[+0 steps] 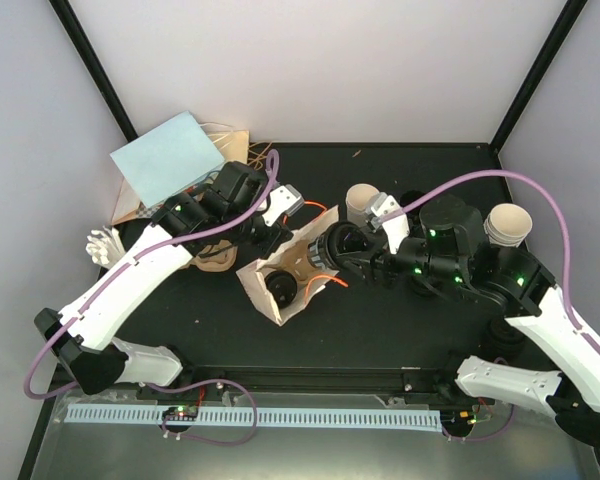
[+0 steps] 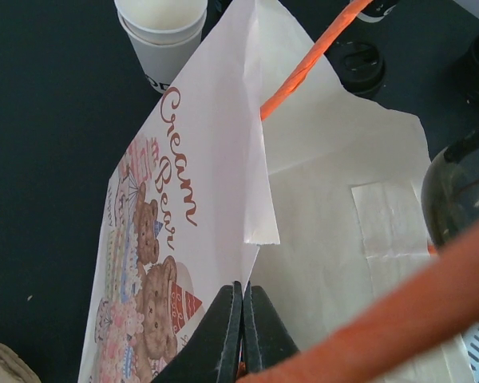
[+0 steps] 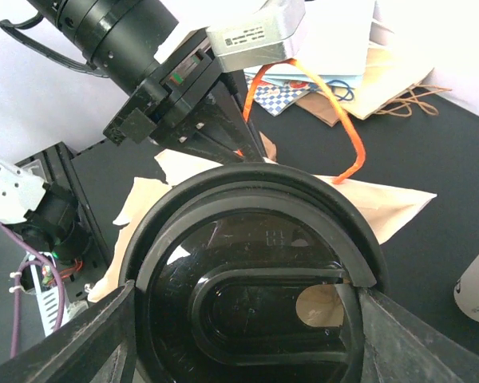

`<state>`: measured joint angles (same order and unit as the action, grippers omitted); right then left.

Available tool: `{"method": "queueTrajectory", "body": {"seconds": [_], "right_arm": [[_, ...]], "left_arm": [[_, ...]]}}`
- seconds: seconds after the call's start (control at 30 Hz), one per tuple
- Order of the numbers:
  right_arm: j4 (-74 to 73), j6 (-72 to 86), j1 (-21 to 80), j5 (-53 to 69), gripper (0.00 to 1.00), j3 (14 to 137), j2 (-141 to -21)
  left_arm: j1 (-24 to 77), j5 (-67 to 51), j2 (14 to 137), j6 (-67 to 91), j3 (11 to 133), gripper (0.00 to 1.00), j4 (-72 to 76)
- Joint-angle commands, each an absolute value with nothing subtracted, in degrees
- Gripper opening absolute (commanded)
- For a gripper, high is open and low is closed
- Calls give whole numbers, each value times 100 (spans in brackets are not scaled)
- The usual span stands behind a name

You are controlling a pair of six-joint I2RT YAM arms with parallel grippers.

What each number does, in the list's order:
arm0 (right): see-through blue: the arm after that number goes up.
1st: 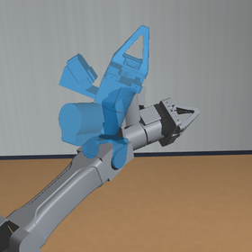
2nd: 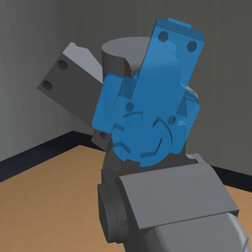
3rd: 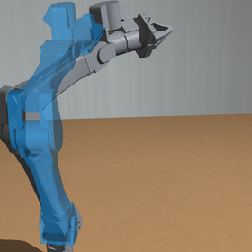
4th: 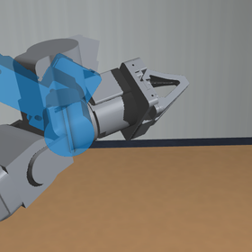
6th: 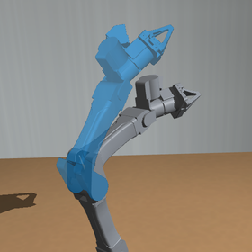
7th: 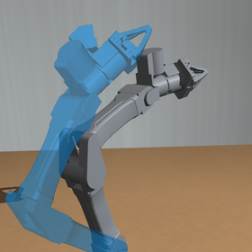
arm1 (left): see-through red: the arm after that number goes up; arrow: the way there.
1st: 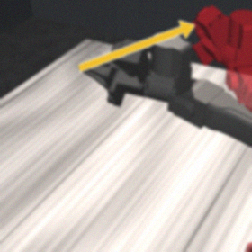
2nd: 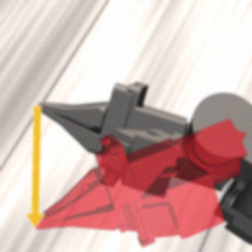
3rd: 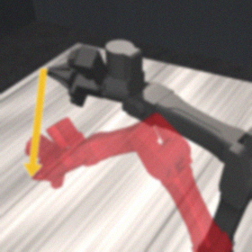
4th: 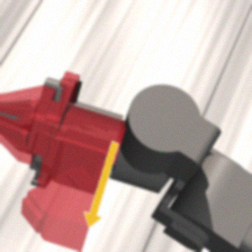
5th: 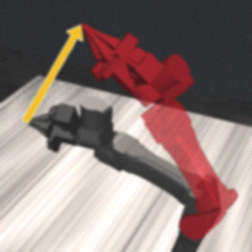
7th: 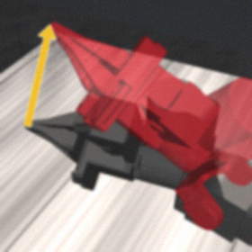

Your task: Pack the takeout coffee

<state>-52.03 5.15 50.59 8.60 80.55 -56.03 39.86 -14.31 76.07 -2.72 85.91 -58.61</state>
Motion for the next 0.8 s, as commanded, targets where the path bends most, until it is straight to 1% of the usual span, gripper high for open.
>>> {"method": "queueTrajectory", "body": {"seconds": [0.0, 0.33, 0.77], "right_arm": [[-5084, 474, 5045, 1075, 64, 7982, -5581], [-5202, 529, 5045, 1284, 63, 7805, -5665], [-5316, 617, 5052, 1257, 63, 7590, -5379]], "left_arm": [[4064, -1269, 7490, -378, 8829, 2, -5880], [4164, -1034, 7374, -428, 8887, 2, -5712], [4310, -833, 7374, -497, 9032, 2, -5707]]}}
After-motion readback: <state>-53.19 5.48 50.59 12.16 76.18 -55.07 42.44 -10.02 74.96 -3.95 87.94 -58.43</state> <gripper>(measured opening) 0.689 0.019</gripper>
